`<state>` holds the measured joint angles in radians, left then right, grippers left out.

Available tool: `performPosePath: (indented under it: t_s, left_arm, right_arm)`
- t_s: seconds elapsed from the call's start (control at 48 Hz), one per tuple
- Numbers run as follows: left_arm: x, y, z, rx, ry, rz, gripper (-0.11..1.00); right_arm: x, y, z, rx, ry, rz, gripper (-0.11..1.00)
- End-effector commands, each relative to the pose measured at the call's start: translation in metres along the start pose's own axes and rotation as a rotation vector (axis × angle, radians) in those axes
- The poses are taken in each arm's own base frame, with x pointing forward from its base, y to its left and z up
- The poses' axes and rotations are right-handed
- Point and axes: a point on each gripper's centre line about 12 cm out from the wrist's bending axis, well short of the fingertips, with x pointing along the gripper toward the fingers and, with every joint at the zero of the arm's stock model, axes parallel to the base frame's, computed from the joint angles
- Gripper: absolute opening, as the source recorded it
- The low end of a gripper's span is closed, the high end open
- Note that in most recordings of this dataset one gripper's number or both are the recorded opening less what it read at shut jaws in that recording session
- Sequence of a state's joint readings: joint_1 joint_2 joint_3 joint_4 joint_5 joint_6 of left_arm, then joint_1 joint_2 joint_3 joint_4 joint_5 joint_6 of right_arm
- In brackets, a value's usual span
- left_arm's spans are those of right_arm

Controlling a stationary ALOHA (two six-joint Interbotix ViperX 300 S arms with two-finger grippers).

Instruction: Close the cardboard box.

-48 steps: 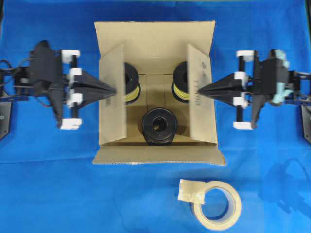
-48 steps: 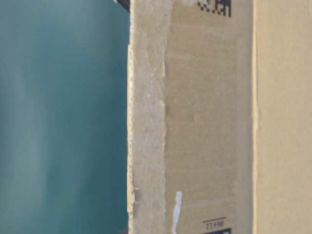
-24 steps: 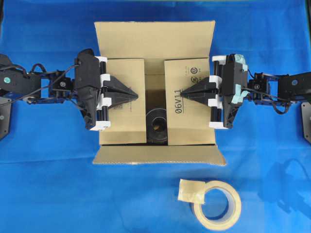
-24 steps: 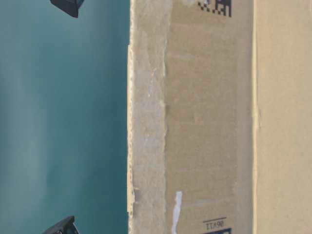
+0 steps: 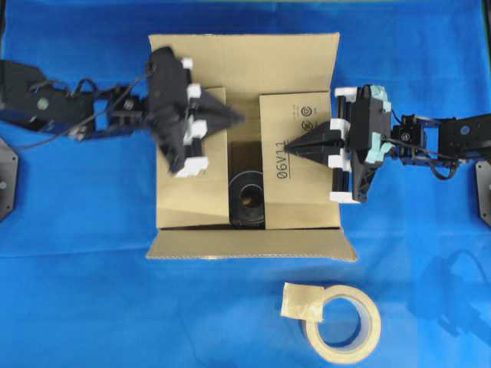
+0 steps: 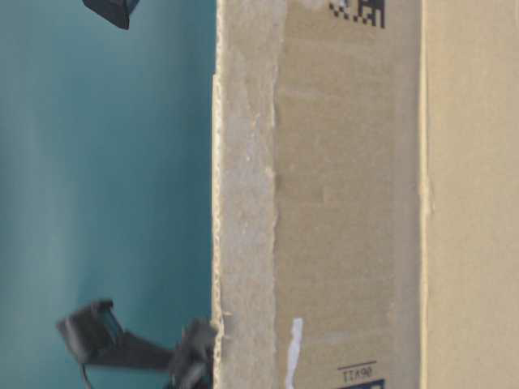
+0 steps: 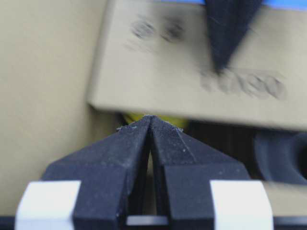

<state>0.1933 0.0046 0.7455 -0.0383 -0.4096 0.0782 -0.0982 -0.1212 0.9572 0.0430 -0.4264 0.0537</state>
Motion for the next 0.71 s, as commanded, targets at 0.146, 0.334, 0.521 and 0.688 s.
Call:
performPosePath:
  t_s: [0.146, 0.334, 0.521, 0.688]
  left_arm:
    - [0.020, 0.028, 0.024, 0.013, -0.091, 0.069, 0.00]
    - [0.030, 0.033, 0.021, 0.013, -0.084, 0.079, 0.00]
    - [0.036, 0.028, 0.011, 0.016, -0.062, 0.067, 0.00]
    - [0.039, 0.026, 0.006, 0.016, -0.054, 0.063, 0.00]
  right_arm:
    - [0.001, -0.001, 0.011, 0.010, -0.039, -0.002, 0.00]
    - [0.001, -0.001, 0.011, 0.010, -0.039, -0.002, 0.00]
    - [0.001, -0.001, 0.011, 0.008, -0.037, -0.002, 0.00]
    - [0.001, -0.001, 0.011, 0.011, -0.037, -0.002, 0.00]
